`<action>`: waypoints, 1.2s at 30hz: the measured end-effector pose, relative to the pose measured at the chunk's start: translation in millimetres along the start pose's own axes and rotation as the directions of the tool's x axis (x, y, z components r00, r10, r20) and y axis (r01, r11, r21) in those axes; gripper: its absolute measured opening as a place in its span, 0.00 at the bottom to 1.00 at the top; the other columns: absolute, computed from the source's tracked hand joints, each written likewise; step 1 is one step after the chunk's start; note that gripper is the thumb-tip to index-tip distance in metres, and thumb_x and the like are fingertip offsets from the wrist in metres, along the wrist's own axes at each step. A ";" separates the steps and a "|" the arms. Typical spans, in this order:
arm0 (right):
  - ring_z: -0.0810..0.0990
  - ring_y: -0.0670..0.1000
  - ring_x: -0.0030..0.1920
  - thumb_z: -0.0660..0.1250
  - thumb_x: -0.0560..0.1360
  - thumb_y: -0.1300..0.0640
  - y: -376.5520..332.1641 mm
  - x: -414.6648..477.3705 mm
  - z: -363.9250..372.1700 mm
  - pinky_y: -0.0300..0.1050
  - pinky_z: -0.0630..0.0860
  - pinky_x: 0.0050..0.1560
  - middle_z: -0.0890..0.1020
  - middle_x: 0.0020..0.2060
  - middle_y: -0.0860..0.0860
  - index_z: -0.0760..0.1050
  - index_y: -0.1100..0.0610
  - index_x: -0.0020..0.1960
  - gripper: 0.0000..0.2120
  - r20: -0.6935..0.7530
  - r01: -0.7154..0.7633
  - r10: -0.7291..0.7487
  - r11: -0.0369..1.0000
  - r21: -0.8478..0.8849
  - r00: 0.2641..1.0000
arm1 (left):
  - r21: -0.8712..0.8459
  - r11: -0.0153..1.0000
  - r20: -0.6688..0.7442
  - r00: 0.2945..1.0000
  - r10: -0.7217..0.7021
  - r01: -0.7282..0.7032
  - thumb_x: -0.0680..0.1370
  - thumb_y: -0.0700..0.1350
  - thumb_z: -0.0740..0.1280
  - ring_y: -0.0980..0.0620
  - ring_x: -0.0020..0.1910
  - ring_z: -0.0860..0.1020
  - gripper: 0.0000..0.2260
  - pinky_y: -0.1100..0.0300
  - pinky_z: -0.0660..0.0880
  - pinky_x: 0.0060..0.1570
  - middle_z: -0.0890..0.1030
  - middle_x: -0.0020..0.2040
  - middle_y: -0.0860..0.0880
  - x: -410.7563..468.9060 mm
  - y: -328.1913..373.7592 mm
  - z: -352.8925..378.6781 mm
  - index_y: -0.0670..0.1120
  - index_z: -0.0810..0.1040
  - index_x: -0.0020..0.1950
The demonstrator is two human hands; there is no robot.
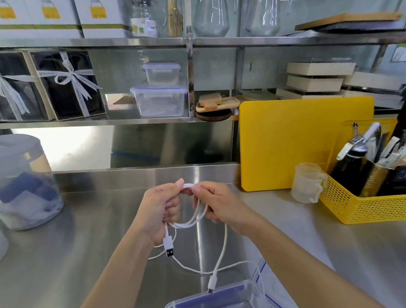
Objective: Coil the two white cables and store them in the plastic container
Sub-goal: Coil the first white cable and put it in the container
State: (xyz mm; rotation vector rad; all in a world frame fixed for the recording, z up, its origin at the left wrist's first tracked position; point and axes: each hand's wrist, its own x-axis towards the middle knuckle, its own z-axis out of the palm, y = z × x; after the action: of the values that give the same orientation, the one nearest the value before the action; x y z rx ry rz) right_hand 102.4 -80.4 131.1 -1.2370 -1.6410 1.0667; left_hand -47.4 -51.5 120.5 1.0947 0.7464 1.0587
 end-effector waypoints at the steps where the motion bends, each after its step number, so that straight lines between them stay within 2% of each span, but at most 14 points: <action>1: 0.67 0.42 0.22 0.57 0.79 0.52 1.4 -0.9 0.4 0.33 0.64 0.22 0.73 0.27 0.48 0.77 0.60 0.48 0.14 -0.025 -0.031 0.032 0.998 0.050 0.999 | -0.013 0.999 -0.049 0.998 0.028 -0.029 0.71 0.47 0.66 0.59 0.17 0.56 0.11 0.69 0.52 0.19 0.60 0.19 0.54 0.9 -0.3 -0.7 0.40 0.74 0.36; 5: 0.73 0.45 0.29 0.58 0.79 0.52 7.3 -2.1 -5.4 0.36 0.70 0.31 0.77 0.28 0.45 0.79 0.55 0.46 0.13 -0.101 -0.098 0.092 0.993 -0.061 0.991 | -0.020 0.998 -0.205 0.977 0.060 -0.065 0.77 0.42 0.64 0.59 0.17 0.55 0.10 0.70 0.53 0.18 0.59 0.20 0.54 3.3 1.7 -11.1 0.37 0.77 0.40; 8: 0.74 0.46 0.37 0.61 0.77 0.52 6.8 -4.6 -16.6 0.39 0.70 0.41 0.77 0.35 0.47 0.80 0.57 0.43 0.12 0.054 -0.117 0.141 0.941 -0.319 0.989 | 0.007 0.998 -0.281 0.958 0.066 -0.067 0.77 0.41 0.65 0.58 0.18 0.55 0.10 0.70 0.54 0.18 0.60 0.20 0.54 3.3 0.8 -18.4 0.37 0.79 0.39; 10: 0.72 0.46 0.32 0.63 0.77 0.54 5.7 -9.2 -25.8 0.39 0.69 0.34 0.76 0.32 0.47 0.78 0.59 0.43 0.10 0.234 -0.156 0.255 0.915 -0.372 0.938 | 0.022 0.998 -0.308 0.950 0.058 -0.054 0.77 0.41 0.65 0.58 0.18 0.55 0.10 0.70 0.54 0.18 0.60 0.20 0.54 5.0 -2.9 -19.4 0.38 0.79 0.37; 13: 0.71 0.47 0.25 0.62 0.77 0.60 2.8 -13.0 -38.0 0.36 0.68 0.25 0.77 0.28 0.50 0.75 0.63 0.44 0.07 0.394 -0.177 0.225 0.972 -0.156 0.891 | 0.018 0.999 -0.327 0.944 0.036 -0.032 0.77 0.41 0.65 0.58 0.18 0.56 0.11 0.71 0.54 0.18 0.60 0.20 0.54 6.8 -8.0 -21.5 0.37 0.78 0.37; 16: 0.76 0.48 0.24 0.62 0.77 0.64 -3.7 -9.1 -38.9 0.35 0.74 0.23 0.78 0.26 0.54 0.74 0.62 0.38 0.09 0.222 -0.120 0.072 0.970 0.212 0.973 | 0.006 1.000 -0.317 0.948 -0.001 0.003 0.77 0.41 0.65 0.58 0.17 0.55 0.12 0.71 0.54 0.18 0.60 0.20 0.54 6.7 -13.2 -23.1 0.37 0.78 0.36; 18: 0.78 0.49 0.25 0.63 0.76 0.63 -9.5 -4.2 -34.8 0.37 0.75 0.25 0.79 0.27 0.54 0.76 0.60 0.37 0.10 0.044 -0.021 0.010 0.966 0.259 0.999 | 0.016 1.000 -0.294 0.956 -0.019 0.025 0.78 0.42 0.64 0.58 0.17 0.56 0.12 0.71 0.54 0.18 0.60 0.20 0.54 5.7 -17.8 -18.7 0.38 0.78 0.36; 22: 0.78 0.46 0.25 0.64 0.76 0.61 -10.1 1.5 -13.3 0.36 0.75 0.26 0.79 0.28 0.54 0.74 0.60 0.39 0.07 -0.149 0.099 -0.102 0.995 -0.032 0.984 | -0.015 0.998 -0.255 0.965 -0.061 0.059 0.78 0.41 0.64 0.59 0.17 0.55 0.13 0.71 0.53 0.19 0.60 0.20 0.53 5.2 -24.7 -8.5 0.38 0.79 0.35; 26: 0.71 0.45 0.29 0.69 0.72 0.53 7.0 2.2 6.6 0.39 0.69 0.31 0.74 0.28 0.48 0.74 0.59 0.38 0.10 -0.128 0.088 -0.154 0.904 -0.418 0.980 | -0.095 0.991 -0.249 0.962 -0.114 0.093 0.78 0.42 0.63 0.59 0.16 0.55 0.14 0.71 0.52 0.18 0.59 0.20 0.54 4.3 -27.1 -10.0 0.39 0.79 0.35; 28: 0.70 0.47 0.34 0.70 0.72 0.54 14.5 3.5 14.1 0.41 0.71 0.37 0.72 0.33 0.48 0.72 0.57 0.38 0.09 -0.149 0.069 -0.156 0.881 -0.468 0.977 | -0.141 0.982 -0.232 0.960 -0.156 0.126 0.79 0.43 0.62 0.60 0.16 0.55 0.13 0.70 0.52 0.16 0.59 0.19 0.54 3.0 -27.9 -11.7 0.38 0.77 0.37; 30: 0.71 0.47 0.36 0.71 0.71 0.57 19.0 4.5 19.7 0.36 0.71 0.37 0.70 0.38 0.48 0.70 0.54 0.41 0.09 -0.215 0.041 -0.136 0.918 -0.395 0.967 | -0.171 0.973 -0.204 0.961 -0.188 0.155 0.78 0.44 0.61 0.60 0.15 0.55 0.13 0.70 0.52 0.15 0.60 0.19 0.55 2.1 -27.9 -11.9 0.38 0.76 0.37; 32: 0.72 0.47 0.40 0.70 0.69 0.63 23.6 6.2 21.7 0.34 0.73 0.38 0.70 0.43 0.49 0.66 0.52 0.47 0.15 -0.234 -0.002 -0.063 0.963 -0.269 0.970 | -0.161 0.971 -0.169 0.965 -0.201 0.174 0.78 0.44 0.62 0.60 0.15 0.55 0.13 0.70 0.52 0.15 0.60 0.19 0.55 1.1 -26.3 -9.3 0.39 0.77 0.37; 34: 0.76 0.48 0.45 0.67 0.68 0.68 27.1 7.3 19.0 0.39 0.77 0.45 0.74 0.46 0.50 0.64 0.53 0.54 0.20 -0.149 -0.028 0.020 0.998 -0.053 0.989 | -0.158 0.971 -0.133 0.970 -0.203 0.181 0.79 0.44 0.61 0.60 0.15 0.55 0.14 0.70 0.52 0.15 0.60 0.19 0.55 0.6 -24.5 -4.6 0.40 0.77 0.35; 36: 0.79 0.48 0.41 0.62 0.68 0.71 29.5 6.2 16.4 0.42 0.78 0.45 0.78 0.41 0.53 0.66 0.57 0.56 0.19 -0.014 -0.030 0.033 0.981 0.190 0.999 | -0.163 0.970 -0.110 0.974 -0.197 0.178 0.79 0.43 0.60 0.61 0.15 0.55 0.15 0.70 0.52 0.15 0.60 0.19 0.54 1.6 -22.1 -1.1 0.40 0.77 0.35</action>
State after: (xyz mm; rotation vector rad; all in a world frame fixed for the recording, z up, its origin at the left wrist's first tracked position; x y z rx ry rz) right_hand 94.6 -72.0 98.8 -1.1468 -1.4739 1.1995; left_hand -41.3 -51.7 99.1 0.8159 0.8381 1.0112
